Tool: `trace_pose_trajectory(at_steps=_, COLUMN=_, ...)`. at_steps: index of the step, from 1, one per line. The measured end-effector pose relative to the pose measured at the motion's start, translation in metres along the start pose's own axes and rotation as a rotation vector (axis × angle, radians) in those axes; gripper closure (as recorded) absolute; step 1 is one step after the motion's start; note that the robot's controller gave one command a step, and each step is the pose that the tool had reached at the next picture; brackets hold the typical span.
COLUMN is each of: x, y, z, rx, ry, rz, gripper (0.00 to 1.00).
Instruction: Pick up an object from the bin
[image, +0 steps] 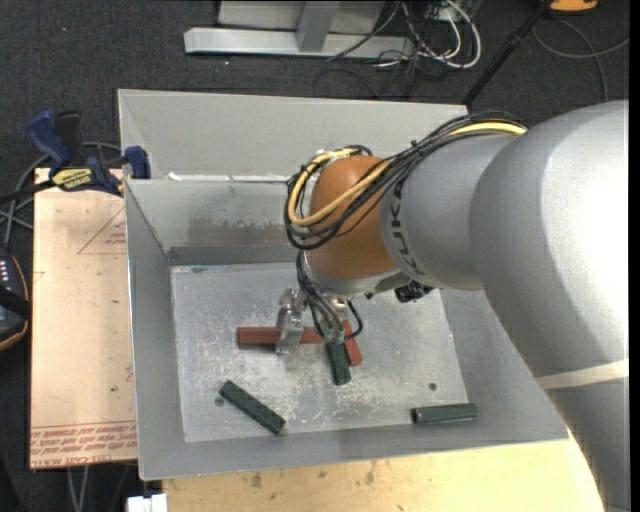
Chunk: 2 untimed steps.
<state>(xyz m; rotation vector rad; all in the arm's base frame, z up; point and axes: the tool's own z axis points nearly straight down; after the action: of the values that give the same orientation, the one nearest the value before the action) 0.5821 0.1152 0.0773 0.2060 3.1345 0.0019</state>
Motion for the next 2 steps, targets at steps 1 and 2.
trace_pose_trajectory(at_steps=1, x=0.079, y=0.068, z=0.008, rx=-0.003, ry=0.002, rz=-0.28, gripper=1.0)
trace_pose_trajectory(at_steps=2, x=0.061, y=0.068, z=-0.136, rx=-0.003, ry=-0.01, rz=-0.252, gripper=1.0)
